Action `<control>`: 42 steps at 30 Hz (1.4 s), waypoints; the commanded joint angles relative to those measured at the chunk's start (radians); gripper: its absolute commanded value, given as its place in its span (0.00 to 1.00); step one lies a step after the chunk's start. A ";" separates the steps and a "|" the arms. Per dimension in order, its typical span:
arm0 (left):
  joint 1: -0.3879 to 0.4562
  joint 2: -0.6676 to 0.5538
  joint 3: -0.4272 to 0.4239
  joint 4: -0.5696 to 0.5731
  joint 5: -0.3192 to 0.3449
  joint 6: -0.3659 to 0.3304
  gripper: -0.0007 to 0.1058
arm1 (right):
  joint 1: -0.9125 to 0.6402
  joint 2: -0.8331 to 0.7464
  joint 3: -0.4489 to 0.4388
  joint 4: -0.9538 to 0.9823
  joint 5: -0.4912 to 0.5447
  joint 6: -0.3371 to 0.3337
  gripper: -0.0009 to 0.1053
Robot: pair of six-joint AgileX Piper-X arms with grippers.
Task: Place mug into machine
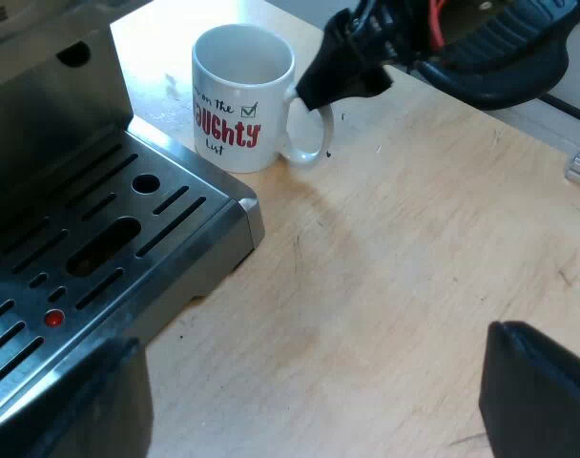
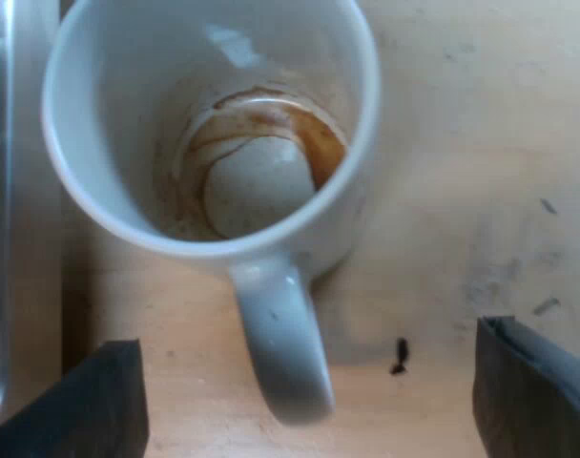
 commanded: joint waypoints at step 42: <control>-0.005 -0.068 -0.007 -0.014 0.009 -0.010 0.68 | 0.101 -0.093 -0.010 0.091 -0.001 -0.083 0.01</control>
